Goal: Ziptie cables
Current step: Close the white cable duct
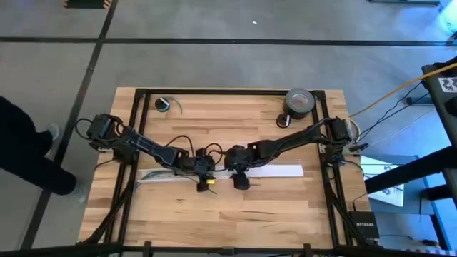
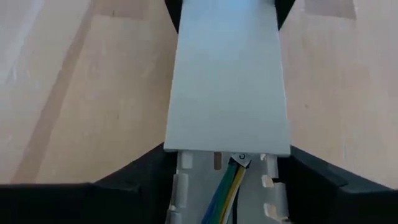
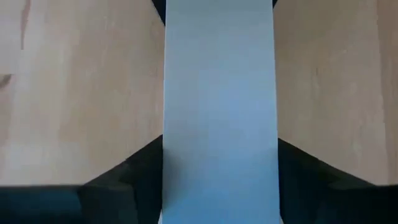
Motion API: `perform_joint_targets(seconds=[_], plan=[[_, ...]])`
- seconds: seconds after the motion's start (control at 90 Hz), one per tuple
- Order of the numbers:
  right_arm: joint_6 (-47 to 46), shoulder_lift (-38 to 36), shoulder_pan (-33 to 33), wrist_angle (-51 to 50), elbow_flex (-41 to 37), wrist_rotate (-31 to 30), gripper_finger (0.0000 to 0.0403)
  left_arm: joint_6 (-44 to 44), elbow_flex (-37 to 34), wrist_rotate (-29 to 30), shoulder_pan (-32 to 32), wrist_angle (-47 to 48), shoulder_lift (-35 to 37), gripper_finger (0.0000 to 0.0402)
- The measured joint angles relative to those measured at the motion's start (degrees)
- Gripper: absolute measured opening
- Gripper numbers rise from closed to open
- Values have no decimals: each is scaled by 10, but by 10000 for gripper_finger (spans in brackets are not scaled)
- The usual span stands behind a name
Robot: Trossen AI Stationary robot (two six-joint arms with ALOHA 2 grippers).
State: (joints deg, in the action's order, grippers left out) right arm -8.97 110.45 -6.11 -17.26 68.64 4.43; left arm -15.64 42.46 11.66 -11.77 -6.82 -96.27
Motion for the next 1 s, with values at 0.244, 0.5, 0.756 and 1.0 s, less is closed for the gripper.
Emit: perform_joint_targets(seconds=[0.244, 0.5, 0.756, 1.0], plan=[[13, 4, 1, 11, 0, 7, 214, 2, 0, -1, 2, 3, 0, 221], [40, 12, 2, 24, 0, 18, 214, 11, 0, -3, 2, 5, 0, 221], [72, 13, 2, 27, 0, 34, 215, 15, 0, -6, 2, 3, 0, 221], [73, 13, 2, 19, 2, 31, 240, 13, 0, -5, 1, 3, 0, 221]])
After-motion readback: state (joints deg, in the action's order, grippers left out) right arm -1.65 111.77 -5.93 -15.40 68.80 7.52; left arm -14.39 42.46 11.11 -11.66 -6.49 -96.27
